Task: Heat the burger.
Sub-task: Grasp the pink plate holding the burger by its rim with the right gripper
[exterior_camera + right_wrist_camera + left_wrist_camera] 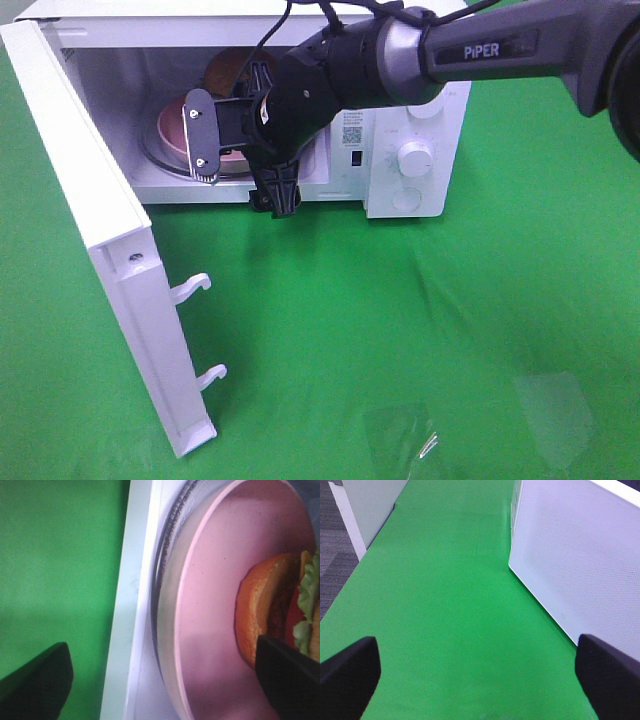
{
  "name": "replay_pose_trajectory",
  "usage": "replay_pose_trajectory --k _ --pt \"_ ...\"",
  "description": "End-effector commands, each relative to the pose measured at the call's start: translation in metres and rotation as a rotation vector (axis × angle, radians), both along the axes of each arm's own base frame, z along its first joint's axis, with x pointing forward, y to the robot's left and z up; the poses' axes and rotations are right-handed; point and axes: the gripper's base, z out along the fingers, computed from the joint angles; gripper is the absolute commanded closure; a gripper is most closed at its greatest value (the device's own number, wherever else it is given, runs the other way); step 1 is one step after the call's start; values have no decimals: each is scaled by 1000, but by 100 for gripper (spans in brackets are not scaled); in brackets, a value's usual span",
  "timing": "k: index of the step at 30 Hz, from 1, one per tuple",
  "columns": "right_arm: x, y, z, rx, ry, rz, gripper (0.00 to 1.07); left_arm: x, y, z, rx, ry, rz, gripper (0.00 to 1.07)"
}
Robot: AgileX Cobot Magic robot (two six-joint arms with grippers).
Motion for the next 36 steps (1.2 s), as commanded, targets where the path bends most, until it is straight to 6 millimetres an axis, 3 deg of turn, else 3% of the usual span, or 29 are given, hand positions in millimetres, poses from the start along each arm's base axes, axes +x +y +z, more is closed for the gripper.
replay_pose_trajectory --k 1,25,27,29,32,34,35,36 --pt "8 -4 0 30 7 -32 16 -1 0 1 -3 -18 2 6" --pt "23 -18 -21 43 5 -62 20 -1 0 1 -4 -18 2 6" --pt "23 -18 -21 42 6 -63 24 -1 0 1 -4 -18 2 6" --pt "23 -19 -22 35 13 -65 41 -1 0 1 -4 -18 2 6" --pt "23 -19 -22 32 16 -66 47 -1 0 1 -4 -18 2 6" --pt "22 -19 -23 26 23 -66 72 -1 0 1 -4 -18 2 6" --pt "22 -19 -23 26 23 -66 72 -1 0 1 -4 -18 2 6" --pt "21 -19 -23 24 25 -65 80 -1 0 1 -4 -18 2 6"
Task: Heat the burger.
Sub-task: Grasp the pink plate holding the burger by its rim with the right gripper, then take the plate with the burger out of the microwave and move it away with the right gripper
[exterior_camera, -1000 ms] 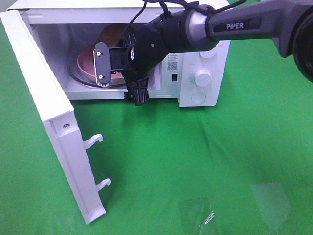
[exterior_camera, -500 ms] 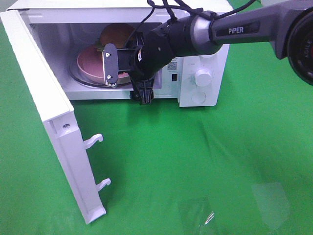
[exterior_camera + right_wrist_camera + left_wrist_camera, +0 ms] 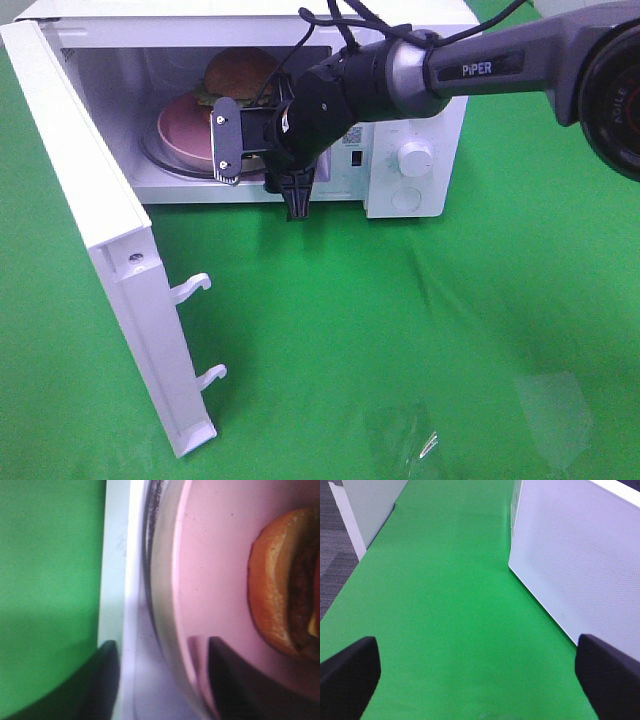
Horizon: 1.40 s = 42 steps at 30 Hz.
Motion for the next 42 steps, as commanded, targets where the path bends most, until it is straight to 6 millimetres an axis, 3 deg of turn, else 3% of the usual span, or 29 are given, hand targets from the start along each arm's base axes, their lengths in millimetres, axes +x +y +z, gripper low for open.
replay_pose_trajectory --k 1,2,3,4,6,21,27,42 --pt "0 1 0 1 5 -4 80 -1 0 1 -5 -18 1 6" --pt "0 1 0 2 6 -5 93 -1 0 1 -5 -18 1 6" --pt "0 1 0 2 6 -5 93 -1 0 1 -5 -18 1 6" --pt "-2 3 0 1 10 0 103 -1 0 1 -5 -18 1 6" --pt "-3 4 0 -4 12 5 107 -1 0 1 -5 -18 1 6" --pt "-19 12 0 -125 61 115 107 -1 0 1 -5 -18 1 6" --pt "-25 8 21 -195 66 200 107 -1 0 1 -5 -18 1 6" --pt "-49 -8 43 -267 -63 377 107 -1 0 1 -5 -18 1 6"
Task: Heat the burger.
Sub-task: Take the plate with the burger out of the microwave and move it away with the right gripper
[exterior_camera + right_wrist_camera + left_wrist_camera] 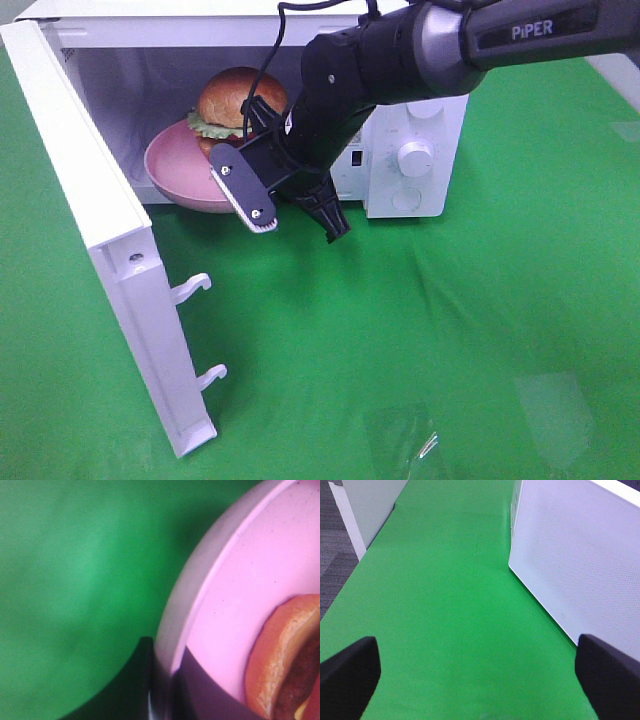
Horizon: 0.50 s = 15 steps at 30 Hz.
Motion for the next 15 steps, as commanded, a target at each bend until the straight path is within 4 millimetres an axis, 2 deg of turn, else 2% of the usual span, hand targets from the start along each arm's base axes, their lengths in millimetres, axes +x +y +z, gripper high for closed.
replay_pose_trajectory --k 1,15 --pt "-4 -5 21 31 -105 49 107 -1 0 1 -5 -18 1 6" --pt "-25 -20 38 50 -134 52 107 -1 0 1 -5 -18 1 6"
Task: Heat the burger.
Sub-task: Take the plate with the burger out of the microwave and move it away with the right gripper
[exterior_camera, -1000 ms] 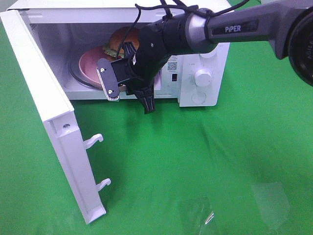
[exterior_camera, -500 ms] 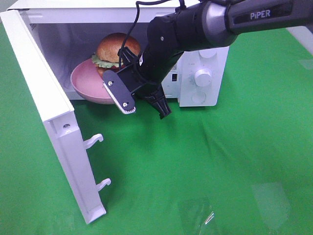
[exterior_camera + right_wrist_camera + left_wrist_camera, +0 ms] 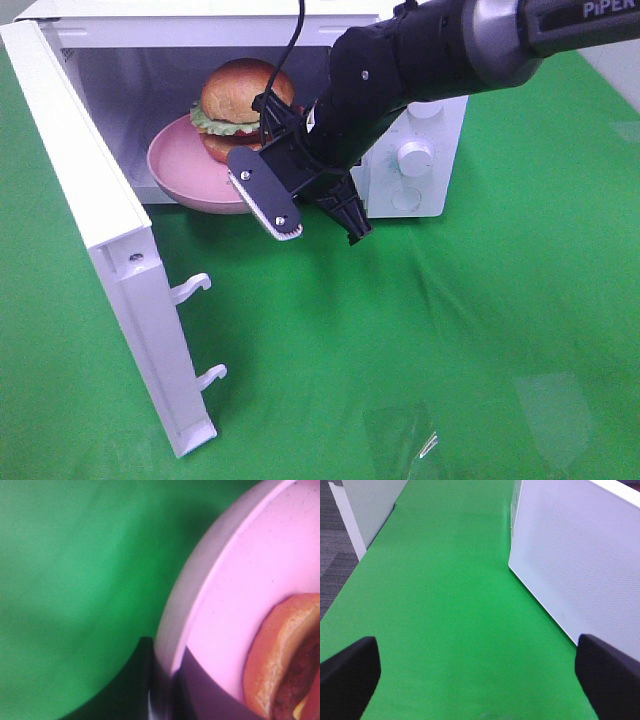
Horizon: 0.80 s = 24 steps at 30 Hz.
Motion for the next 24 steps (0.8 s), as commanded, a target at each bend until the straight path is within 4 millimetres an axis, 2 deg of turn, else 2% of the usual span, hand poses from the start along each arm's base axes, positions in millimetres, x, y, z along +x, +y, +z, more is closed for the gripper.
replay_pose_trajectory --k 1,13,24 --pt "-2 -3 22 57 -88 8 107 -1 0 1 -5 -18 1 6" --pt "-40 -17 20 54 -84 39 107 -1 0 1 -5 -18 1 6" --pt "-74 -22 22 70 -65 59 107 -1 0 1 -5 -18 1 6"
